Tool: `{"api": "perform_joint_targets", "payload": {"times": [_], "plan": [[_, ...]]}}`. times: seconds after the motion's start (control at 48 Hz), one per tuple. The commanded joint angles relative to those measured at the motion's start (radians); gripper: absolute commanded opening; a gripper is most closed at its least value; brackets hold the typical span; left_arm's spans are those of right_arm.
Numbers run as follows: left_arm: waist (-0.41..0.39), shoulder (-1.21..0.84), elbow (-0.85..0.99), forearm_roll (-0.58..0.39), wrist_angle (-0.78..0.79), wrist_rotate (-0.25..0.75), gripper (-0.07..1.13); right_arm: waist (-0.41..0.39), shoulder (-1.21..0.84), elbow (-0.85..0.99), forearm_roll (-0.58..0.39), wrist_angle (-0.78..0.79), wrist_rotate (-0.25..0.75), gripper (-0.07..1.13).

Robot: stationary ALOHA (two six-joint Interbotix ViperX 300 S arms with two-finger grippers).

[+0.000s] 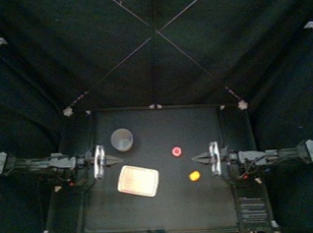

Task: Pick the donut then place it in the grey bowl
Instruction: Pick the donut

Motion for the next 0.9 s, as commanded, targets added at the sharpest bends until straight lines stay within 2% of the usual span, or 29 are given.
{"api": "perform_joint_targets", "payload": {"times": [0.021, 0.188, 0.312, 0.417, 0.562, 0.667, 0.896], "plan": [[0.014, 0.012, -0.003, 0.008, -0.003, 0.006, -0.02, -0.064, 0.038, -0.011, -0.008, -0.003, -0.003, 0.02], [0.018, 0.011, 0.000, 0.015, -0.003, 0.005, -0.02, -0.187, 0.153, -0.012, -0.014, -0.003, 0.002, 0.08], [0.020, 0.012, 0.000, 0.017, -0.003, 0.006, -0.01, -0.261, 0.247, -0.021, -0.009, -0.003, 0.005, 0.23], [0.020, 0.012, 0.000, 0.020, -0.003, 0.006, -0.01, -0.288, 0.314, -0.032, -0.005, -0.005, 0.006, 0.45], [0.021, 0.011, 0.002, 0.018, -0.003, 0.006, -0.01, -0.298, 0.402, -0.054, 0.020, -0.011, 0.008, 0.85], [0.026, 0.012, 0.005, 0.020, -0.008, 0.006, -0.01, -0.305, 0.468, -0.071, 0.049, -0.018, 0.006, 1.04], [0.035, 0.012, 0.012, 0.020, -0.009, 0.005, -0.01, -0.333, 0.624, -0.114, 0.074, -0.009, 0.008, 1.06]]}}
